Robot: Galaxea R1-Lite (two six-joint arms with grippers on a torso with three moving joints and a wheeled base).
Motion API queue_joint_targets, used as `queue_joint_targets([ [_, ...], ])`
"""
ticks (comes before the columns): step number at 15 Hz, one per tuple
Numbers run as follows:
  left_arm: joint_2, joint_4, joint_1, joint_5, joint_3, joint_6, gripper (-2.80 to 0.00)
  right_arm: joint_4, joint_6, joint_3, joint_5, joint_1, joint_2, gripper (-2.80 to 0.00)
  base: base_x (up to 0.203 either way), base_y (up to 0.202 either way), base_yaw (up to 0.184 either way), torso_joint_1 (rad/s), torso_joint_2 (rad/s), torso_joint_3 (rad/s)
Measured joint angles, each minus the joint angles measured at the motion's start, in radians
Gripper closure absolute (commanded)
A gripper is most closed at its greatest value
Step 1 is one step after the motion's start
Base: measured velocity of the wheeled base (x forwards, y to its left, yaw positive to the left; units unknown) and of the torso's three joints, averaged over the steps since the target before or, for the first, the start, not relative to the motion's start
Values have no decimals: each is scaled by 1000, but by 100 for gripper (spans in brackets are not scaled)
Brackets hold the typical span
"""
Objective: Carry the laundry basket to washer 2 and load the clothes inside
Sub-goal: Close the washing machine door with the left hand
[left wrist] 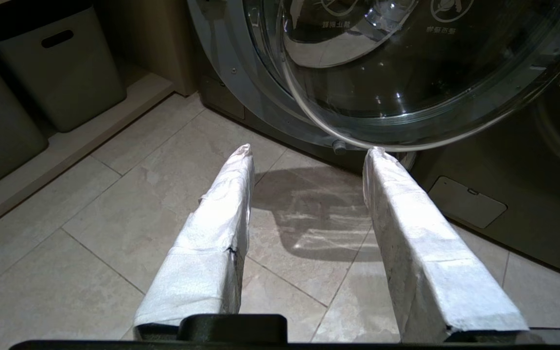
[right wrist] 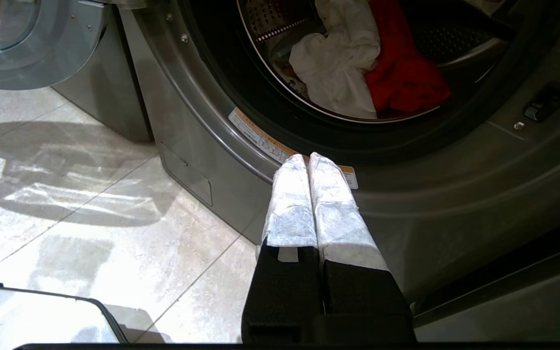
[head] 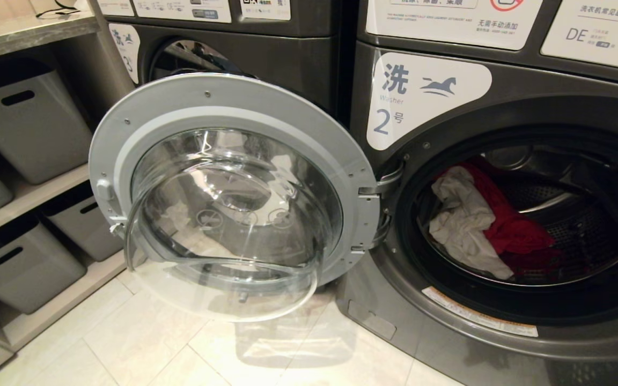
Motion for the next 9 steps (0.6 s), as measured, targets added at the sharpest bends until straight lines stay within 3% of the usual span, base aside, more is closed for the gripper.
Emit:
queue_joint_targets([
  [7,0,-2,0,0,0,3,0,0,2,0,-2,0,0,0,0,0,0,0,0,0],
  [9,0,-2,0,0,0,4,0,0,4,0,-2,0,0,0,-5,4,-94,4,2,-1],
])
